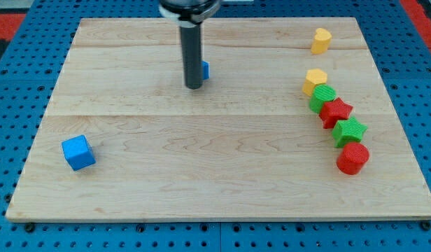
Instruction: Move the blue triangle to the top right of the blue cube
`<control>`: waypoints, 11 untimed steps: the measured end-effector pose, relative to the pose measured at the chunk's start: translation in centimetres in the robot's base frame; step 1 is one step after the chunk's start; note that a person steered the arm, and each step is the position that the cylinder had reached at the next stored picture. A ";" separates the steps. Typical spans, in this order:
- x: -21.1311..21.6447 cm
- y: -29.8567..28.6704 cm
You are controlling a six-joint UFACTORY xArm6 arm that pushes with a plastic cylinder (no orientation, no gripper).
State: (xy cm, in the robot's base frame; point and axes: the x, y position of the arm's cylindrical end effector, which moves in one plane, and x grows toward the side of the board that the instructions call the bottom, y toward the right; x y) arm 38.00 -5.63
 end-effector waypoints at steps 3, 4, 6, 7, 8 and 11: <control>-6.2 7.0; -4.5 3.4; -0.5 -2.6; -1.0 -5.8; -1.6 -8.8; 2.6 -11.1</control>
